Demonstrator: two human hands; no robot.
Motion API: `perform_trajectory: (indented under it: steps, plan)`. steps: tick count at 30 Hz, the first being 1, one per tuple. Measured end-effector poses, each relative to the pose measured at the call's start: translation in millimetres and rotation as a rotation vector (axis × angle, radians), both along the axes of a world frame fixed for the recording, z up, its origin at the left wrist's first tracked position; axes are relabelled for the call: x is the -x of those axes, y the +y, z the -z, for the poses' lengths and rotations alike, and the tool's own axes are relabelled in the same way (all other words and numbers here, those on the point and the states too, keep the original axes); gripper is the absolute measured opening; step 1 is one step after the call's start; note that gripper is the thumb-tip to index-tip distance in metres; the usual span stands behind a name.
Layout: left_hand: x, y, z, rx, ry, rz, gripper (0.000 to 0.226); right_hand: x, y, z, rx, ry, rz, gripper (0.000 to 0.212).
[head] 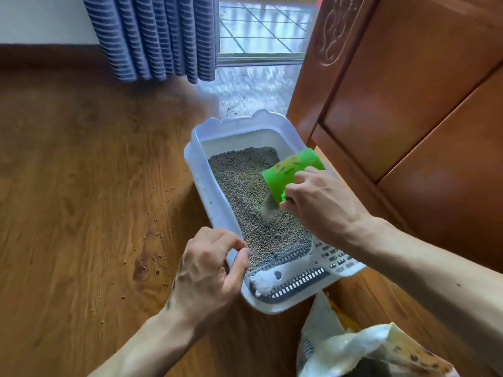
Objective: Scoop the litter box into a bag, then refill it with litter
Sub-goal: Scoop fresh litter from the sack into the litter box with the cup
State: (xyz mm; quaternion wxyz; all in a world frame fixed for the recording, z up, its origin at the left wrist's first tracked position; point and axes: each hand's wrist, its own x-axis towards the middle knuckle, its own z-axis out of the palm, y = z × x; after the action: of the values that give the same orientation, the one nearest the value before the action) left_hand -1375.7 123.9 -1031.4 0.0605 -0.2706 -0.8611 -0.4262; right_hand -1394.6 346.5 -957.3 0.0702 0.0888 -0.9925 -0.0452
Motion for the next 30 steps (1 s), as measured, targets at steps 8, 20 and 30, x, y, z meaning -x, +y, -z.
perform_trajectory:
  steps: [8, 20, 30]
  plan:
    - [-3, 10, -3, 0.071, 0.019, 0.023, 0.021, -5, 2, -12, -0.003, -0.019, 0.064, 0.03]
    - [-31, 17, -24, 0.206, -0.018, 0.137, 0.03, -59, 20, -44, 0.555, 0.202, 0.26, 0.035]
    - [-76, 30, -49, 0.407, 0.08, 0.287, 0.041, -216, 46, -70, 1.114, 0.165, 0.423, 0.037]
